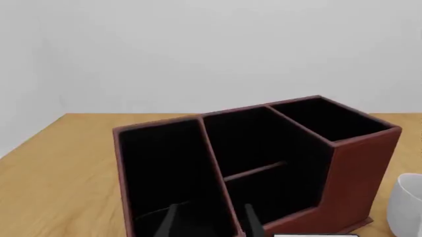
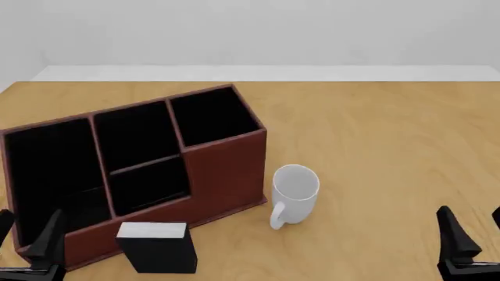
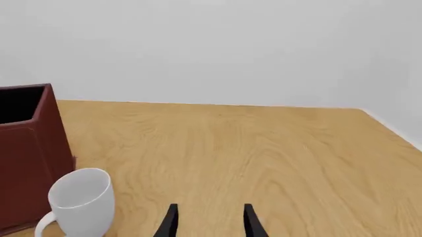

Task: Pick up the book and place it in the front compartment of the caddy.

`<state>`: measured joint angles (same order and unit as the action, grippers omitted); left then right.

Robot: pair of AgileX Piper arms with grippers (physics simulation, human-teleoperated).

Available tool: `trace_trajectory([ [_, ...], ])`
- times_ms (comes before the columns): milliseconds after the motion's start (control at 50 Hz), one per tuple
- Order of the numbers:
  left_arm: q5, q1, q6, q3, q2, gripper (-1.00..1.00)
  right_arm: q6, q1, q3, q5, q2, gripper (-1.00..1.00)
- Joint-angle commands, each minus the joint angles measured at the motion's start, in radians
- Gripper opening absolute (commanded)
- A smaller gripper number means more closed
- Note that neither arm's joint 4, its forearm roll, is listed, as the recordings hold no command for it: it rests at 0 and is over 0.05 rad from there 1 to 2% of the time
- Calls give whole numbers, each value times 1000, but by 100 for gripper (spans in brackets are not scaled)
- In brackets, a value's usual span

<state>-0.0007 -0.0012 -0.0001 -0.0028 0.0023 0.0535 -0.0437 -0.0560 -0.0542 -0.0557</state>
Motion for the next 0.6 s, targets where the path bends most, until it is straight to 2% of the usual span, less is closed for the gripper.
trace_trajectory([
  [20,-2,-12,2,-11,1,100,-54,44,53,56,49,100],
  [140,-3,-37,-8,-17,-1,100,-56,44,52,54,51,100],
  [180,-2,-47,-37,-21,1,100,-53,44,53,55,51,100],
  [300,-56,-70,-27,-37,57,100,-53,45,50,52,52,100],
  [380,-99,-104,5,-67,92,100,-56,45,53,54,52,100],
  [520,-147,-183,-9,-148,214,100,-54,45,51,52,52,100],
  [600,-159,-241,79,-197,273,100,-55,45,51,52,52,100],
])
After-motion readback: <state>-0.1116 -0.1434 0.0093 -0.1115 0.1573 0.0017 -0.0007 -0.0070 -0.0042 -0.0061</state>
